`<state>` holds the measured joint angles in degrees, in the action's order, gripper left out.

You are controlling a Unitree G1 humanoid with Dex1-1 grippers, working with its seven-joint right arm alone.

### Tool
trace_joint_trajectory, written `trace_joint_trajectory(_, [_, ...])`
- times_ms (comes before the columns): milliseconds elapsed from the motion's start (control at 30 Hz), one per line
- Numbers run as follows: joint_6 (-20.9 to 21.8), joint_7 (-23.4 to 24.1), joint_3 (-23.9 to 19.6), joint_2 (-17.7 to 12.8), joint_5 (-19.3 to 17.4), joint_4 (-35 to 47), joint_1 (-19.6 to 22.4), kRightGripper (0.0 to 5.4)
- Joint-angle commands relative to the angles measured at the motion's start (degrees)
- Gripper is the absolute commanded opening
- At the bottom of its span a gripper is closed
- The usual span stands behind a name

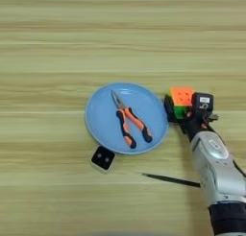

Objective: Move the objects on the table

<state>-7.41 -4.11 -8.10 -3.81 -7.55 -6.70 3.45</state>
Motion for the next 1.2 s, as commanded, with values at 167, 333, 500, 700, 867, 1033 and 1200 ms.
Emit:
trace_joint_trajectory(167, [6.95, 0.52, 0.45, -2.37, 3.39, 4.29, 3.34, 3.54])
trace_joint_trajectory(333, [9.33, 1.24, -0.61, -3.69, 4.82, 4.97, 4.37, 3.33])
trace_joint_trajectory(500, [9.92, 1.58, -2.16, -5.24, 4.7, 3.76, 5.72, 3.33])
trace_joint_trajectory(700, [9.07, 2.22, -3.8, -6.07, 4.48, 1.44, 6.51, 3.33])
trace_joint_trajectory(867, [8.79, 3.25, -8.34, -9.48, 3.22, -3.36, 9.46, 3.33])
trace_joint_trajectory(1033, [8.91, 3.66, -11.13, -11.27, 2.15, -12.54, 11.88, 3.33])
trace_joint_trajectory(1200, [9.96, 3.22, -11.3, -11.95, 1.8, -18.51, 13.11, 3.33])
